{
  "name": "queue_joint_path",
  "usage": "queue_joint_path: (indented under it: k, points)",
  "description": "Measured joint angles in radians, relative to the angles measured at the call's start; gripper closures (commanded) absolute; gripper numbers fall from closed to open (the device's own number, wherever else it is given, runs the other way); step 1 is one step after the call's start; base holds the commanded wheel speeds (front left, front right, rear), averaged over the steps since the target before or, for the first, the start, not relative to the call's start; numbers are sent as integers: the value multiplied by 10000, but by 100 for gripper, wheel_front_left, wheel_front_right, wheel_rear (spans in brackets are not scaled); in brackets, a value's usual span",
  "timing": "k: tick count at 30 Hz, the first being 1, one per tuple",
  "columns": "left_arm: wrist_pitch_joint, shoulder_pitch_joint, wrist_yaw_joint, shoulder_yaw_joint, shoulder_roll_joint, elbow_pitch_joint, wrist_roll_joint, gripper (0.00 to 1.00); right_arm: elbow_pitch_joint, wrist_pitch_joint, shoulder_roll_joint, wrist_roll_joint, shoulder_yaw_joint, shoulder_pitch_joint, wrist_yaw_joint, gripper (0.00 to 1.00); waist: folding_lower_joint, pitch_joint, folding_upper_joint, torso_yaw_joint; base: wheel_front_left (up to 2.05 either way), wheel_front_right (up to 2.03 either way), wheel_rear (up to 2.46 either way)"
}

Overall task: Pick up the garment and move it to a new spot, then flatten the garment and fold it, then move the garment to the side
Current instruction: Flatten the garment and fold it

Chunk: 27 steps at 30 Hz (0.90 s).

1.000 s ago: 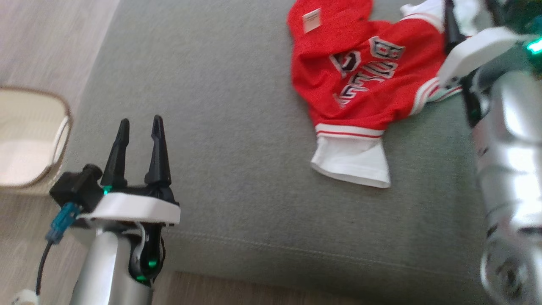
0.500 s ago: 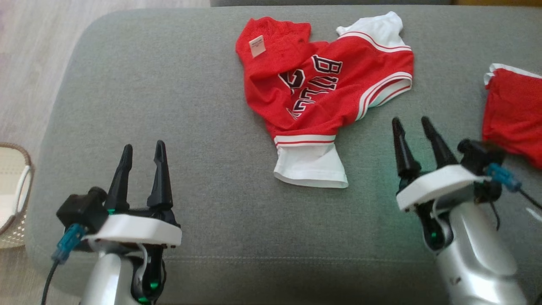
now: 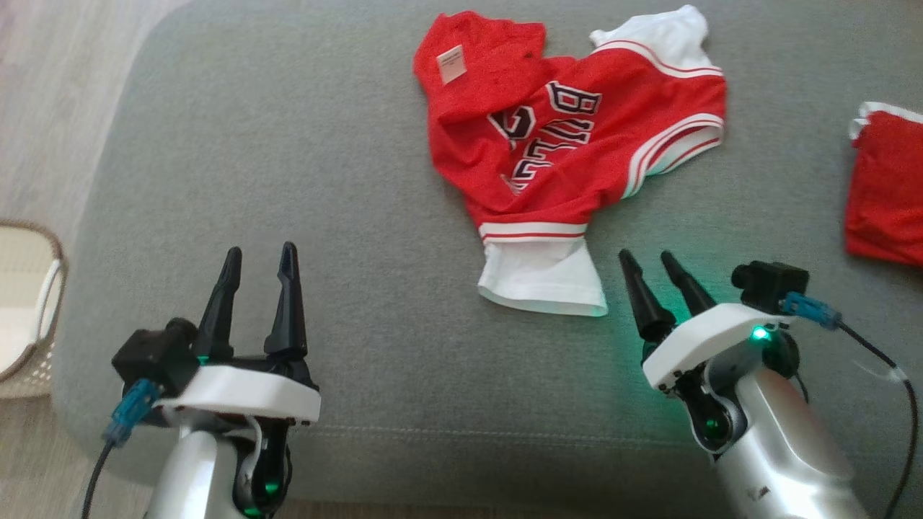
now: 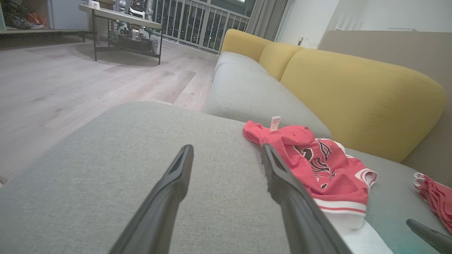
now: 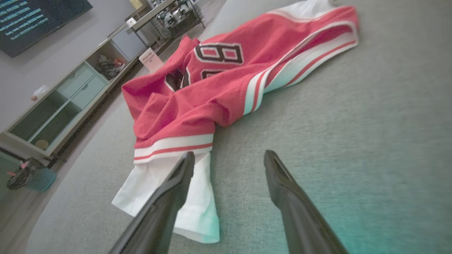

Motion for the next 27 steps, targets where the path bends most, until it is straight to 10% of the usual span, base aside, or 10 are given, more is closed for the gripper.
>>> queue_joint_path:
  k: [12,14,27]
  points:
    - [0,-76,-13,29,2,107,54,0,1923,232,-6,1124,963,-860,0,0,0,252,0,782,0,0,0]
    - [0,-77,-13,36,2,111,54,0,2209,232,-29,1112,1191,-1096,0,100,0,263,0,848,0,0,0]
    - [0,45,15,240,6,125,75,0,4090,-830,-422,-2222,366,-2103,0,100,0,-260,0,328,0,0,0]
